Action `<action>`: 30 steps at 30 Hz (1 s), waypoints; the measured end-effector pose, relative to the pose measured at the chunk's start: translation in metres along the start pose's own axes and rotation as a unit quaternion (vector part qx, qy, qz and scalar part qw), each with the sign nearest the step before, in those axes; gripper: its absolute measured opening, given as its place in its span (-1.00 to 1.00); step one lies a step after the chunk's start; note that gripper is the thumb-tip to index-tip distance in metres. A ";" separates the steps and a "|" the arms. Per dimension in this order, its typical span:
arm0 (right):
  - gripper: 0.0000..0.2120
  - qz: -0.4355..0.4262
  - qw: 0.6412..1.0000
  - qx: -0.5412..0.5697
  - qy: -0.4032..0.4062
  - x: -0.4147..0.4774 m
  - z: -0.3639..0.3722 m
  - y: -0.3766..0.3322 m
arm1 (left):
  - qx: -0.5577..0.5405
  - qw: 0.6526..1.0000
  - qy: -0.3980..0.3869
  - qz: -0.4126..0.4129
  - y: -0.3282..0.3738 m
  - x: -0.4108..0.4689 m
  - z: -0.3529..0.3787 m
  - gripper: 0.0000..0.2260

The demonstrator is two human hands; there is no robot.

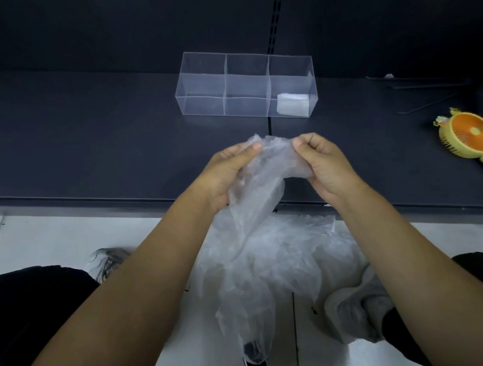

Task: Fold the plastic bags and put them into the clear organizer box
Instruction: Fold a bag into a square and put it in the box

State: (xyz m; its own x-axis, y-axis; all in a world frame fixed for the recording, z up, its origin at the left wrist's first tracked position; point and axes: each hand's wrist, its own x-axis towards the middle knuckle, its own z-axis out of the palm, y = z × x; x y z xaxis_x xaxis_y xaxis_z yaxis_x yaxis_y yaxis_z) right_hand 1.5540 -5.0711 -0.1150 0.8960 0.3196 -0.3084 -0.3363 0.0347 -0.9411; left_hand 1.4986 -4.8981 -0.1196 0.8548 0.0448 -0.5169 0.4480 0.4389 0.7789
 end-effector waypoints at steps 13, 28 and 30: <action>-0.85 0.099 0.951 -0.249 -0.154 0.019 -0.046 -0.015 | 0.074 0.982 0.143 0.095 0.016 0.005 -0.056 -0.82; -0.90 0.006 0.991 -0.120 -0.064 0.037 0.013 -0.045 | 0.418 0.898 -0.030 0.133 0.068 0.019 0.000 -0.73; -0.91 0.011 0.996 -0.078 -0.036 0.041 0.001 -0.046 | 0.356 0.924 0.050 0.127 0.068 0.023 -0.012 -0.72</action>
State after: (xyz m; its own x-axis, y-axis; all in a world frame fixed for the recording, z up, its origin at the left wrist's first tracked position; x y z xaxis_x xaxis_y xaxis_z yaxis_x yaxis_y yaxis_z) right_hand 1.6062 -5.0585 -0.0848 0.8636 0.3857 -0.3246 -0.3023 -0.1191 -0.9457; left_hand 1.5456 -4.8566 -0.0823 0.9436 0.1643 -0.2873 0.3251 -0.2983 0.8974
